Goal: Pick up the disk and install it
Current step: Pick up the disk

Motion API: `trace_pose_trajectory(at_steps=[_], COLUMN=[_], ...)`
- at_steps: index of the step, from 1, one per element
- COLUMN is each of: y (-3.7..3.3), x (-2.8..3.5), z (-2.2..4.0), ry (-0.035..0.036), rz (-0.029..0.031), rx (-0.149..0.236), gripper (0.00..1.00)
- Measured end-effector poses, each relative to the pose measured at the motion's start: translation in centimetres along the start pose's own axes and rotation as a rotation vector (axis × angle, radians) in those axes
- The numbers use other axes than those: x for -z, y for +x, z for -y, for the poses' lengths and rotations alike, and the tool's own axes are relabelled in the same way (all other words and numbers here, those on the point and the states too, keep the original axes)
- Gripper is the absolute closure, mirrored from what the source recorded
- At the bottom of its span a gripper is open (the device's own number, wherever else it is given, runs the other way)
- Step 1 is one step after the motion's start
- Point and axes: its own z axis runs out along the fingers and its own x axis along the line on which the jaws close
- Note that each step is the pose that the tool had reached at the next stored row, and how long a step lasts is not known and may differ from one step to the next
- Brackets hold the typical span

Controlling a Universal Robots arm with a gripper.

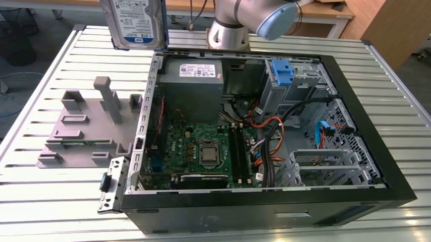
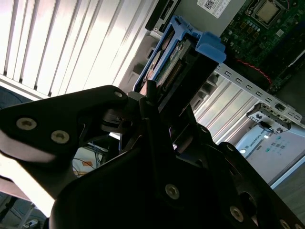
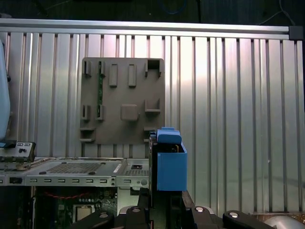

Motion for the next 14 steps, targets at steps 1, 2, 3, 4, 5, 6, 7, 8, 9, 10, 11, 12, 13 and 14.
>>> trace_pose_trajectory(at_steps=[1, 2, 3, 4, 5, 6, 7, 8, 9, 10, 11, 12, 13, 14], y=[0.00, 0.00, -0.01, -0.01, -0.01, -0.01, -0.01, -0.01, -0.02, -0.02, -0.02, -0.02, -0.02, -0.02], x=[0.00, 0.01, 0.01, 0.02, 0.02, 0.03, 0.04, 0.04, 0.05, 0.06, 0.07, 0.08, 0.08, 0.09], z=[0.15, 0.31, 0.49, 0.67, 0.88, 1.12, 1.37, 1.65, 1.93, 2.21, 2.46, 2.75, 3.03, 3.27], ry=[0.0000, 0.0000, 0.0000, 0.0000, 0.0000, -0.0001, 0.0000, 0.0001, 0.0000, 0.0000, 0.0000, 0.0000, 0.0001, 0.0000], rz=[0.0000, 0.0000, 0.0000, 0.0000, 0.0000, -0.0001, 0.0000, 0.0001, 0.0000, 0.0000, 0.0000, 0.0000, 0.0000, 0.0000], rx=[0.000, 0.000, 0.000, 0.000, 0.000, 0.000, 0.000, 0.000, 0.000, 0.000, 0.000, 0.000, 0.000, 0.000], gripper=[0.65, 0.65, 0.65, 0.65, 0.65, 0.65, 0.65, 0.65, 0.65, 0.65, 0.65, 0.65, 0.65, 0.65])
